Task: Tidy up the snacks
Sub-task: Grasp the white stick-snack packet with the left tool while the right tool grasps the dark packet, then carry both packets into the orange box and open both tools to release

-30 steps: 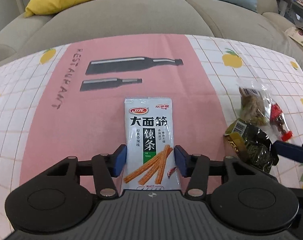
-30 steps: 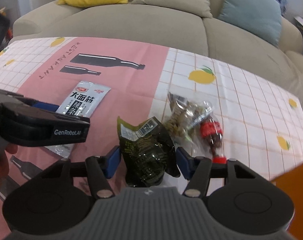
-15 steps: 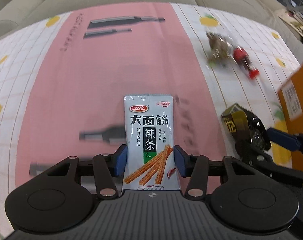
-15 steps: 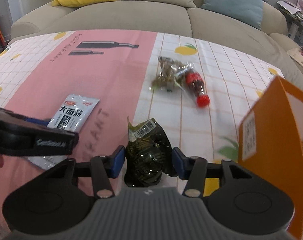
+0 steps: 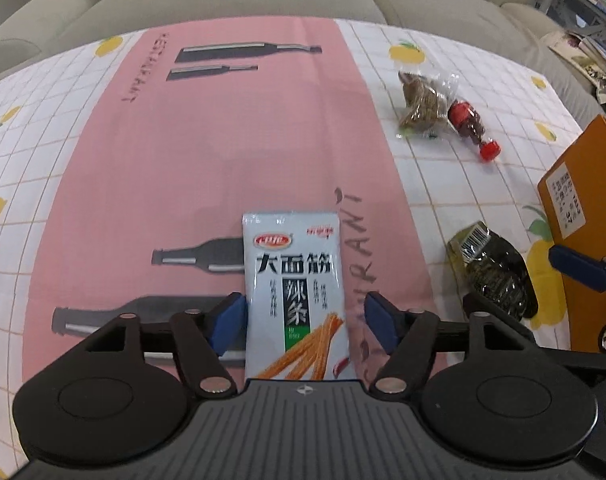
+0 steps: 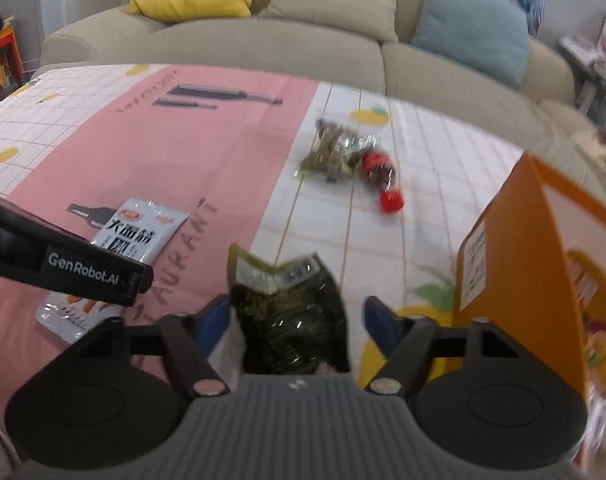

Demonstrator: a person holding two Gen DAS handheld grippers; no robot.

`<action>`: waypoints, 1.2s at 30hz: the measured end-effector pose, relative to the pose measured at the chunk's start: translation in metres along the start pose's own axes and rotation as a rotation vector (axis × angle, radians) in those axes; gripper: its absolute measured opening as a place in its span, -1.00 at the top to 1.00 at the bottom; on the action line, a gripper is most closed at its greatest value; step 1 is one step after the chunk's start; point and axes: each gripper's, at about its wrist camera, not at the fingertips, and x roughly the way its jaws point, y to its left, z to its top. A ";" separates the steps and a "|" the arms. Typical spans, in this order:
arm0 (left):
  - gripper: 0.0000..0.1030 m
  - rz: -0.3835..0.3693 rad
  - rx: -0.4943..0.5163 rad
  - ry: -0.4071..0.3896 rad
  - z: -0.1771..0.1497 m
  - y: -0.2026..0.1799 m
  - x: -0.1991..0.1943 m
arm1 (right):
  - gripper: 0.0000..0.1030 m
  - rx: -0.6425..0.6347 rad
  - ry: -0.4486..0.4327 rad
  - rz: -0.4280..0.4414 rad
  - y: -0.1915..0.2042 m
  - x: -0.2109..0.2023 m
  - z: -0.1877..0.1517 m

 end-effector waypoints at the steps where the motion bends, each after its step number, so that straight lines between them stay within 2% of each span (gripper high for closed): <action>1: -0.61 -0.002 0.004 -0.003 0.000 0.000 0.001 | -0.49 -0.017 -0.015 -0.008 0.000 -0.001 0.000; 9: -0.64 0.029 0.059 -0.028 -0.003 -0.007 0.012 | -0.46 -0.030 -0.020 0.021 0.000 0.007 -0.002; 12: -0.71 0.051 0.094 -0.041 -0.006 -0.010 0.013 | -0.46 -0.013 -0.009 0.028 -0.002 0.011 -0.003; 13: -0.75 0.054 0.090 -0.041 -0.006 -0.009 0.013 | -0.46 0.000 0.000 0.035 -0.003 0.012 -0.003; 20: -0.74 0.069 0.055 -0.009 -0.003 -0.004 0.013 | -0.47 0.056 0.059 0.062 -0.005 0.018 -0.006; 22: -0.64 0.061 0.049 -0.012 -0.004 -0.004 0.013 | -0.43 0.074 0.081 0.070 -0.006 0.021 -0.007; 23: -0.63 0.060 0.049 -0.011 -0.004 -0.005 0.013 | -0.31 0.084 0.092 0.074 -0.007 0.023 -0.007; 24: -0.54 0.059 0.049 -0.015 -0.004 -0.005 0.012 | -0.28 0.096 0.104 0.078 -0.008 0.024 -0.008; 26: -0.15 0.055 0.052 -0.025 -0.004 -0.006 0.010 | -0.15 0.116 0.105 0.081 -0.009 0.024 -0.009; 33: -0.06 0.068 0.034 -0.034 -0.003 -0.010 0.010 | 0.00 0.097 0.099 0.069 -0.008 0.021 -0.007; 36: -0.05 0.049 0.007 -0.035 -0.002 -0.010 0.006 | 0.08 0.111 0.101 0.075 -0.010 0.019 -0.006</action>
